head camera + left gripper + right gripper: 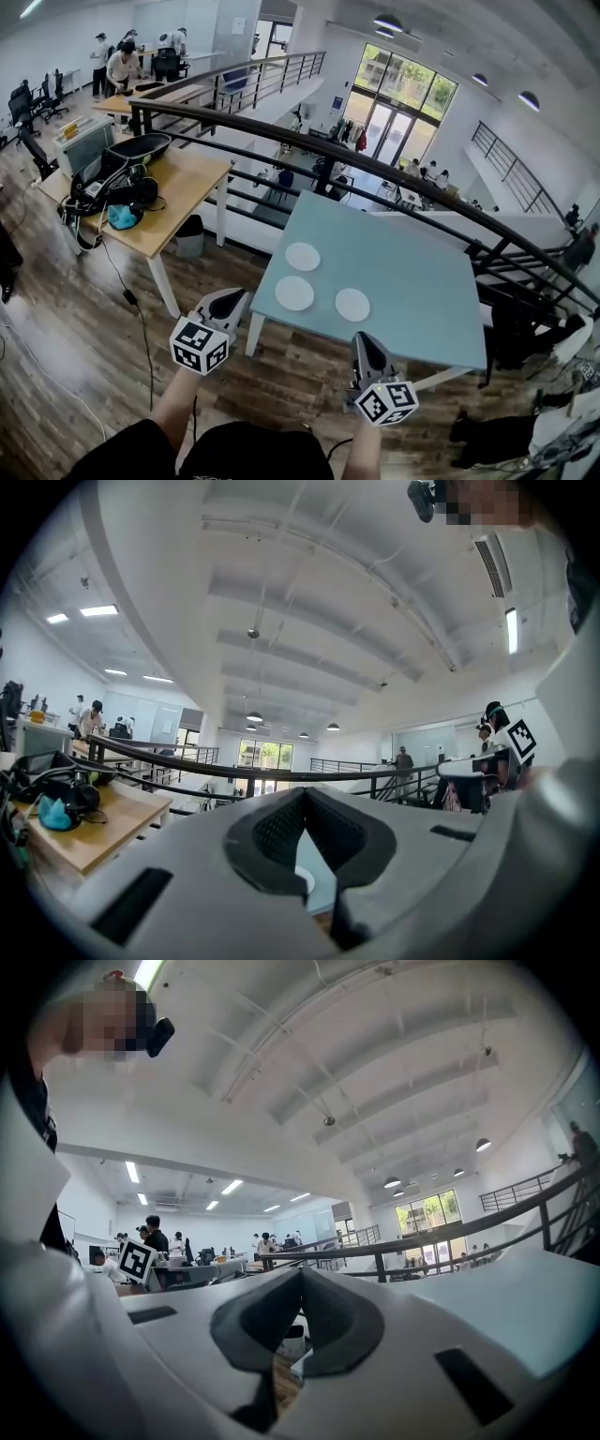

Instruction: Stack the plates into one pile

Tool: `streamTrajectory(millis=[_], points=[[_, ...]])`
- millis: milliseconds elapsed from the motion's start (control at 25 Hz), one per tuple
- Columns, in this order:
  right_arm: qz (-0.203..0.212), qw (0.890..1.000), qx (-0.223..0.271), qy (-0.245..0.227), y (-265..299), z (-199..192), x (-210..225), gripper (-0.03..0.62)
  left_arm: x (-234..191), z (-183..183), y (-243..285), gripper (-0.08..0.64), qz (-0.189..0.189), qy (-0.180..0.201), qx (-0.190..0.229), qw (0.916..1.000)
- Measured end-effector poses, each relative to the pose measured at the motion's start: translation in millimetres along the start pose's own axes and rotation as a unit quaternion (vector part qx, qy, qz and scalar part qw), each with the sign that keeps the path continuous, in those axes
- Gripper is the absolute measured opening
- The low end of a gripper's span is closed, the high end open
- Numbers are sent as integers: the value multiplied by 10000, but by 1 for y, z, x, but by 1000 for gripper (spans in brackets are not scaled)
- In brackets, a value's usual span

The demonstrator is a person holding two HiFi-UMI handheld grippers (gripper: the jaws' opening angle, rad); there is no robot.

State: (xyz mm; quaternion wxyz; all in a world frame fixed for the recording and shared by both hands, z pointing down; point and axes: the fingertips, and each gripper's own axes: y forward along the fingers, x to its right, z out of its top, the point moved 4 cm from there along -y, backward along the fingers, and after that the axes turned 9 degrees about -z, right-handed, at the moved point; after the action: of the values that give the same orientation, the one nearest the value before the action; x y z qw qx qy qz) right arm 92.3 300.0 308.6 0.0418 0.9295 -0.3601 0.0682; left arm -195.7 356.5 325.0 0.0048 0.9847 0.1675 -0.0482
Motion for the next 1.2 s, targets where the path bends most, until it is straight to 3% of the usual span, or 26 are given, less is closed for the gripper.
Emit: streamTrajectory(millis=[480, 840, 1200], points=[[12, 9997, -152, 177, 47, -14, 29, 6, -20, -26, 36, 9, -2, -178, -168, 9997], [-11, 9995, -292, 143, 112, -14, 98, 6, -39, -28, 121, 9, 106, -159, -337, 9992], [405, 9982, -294, 321, 187, 13, 165, 6, -57, -23, 203, 8, 308, -150, -357, 9988]])
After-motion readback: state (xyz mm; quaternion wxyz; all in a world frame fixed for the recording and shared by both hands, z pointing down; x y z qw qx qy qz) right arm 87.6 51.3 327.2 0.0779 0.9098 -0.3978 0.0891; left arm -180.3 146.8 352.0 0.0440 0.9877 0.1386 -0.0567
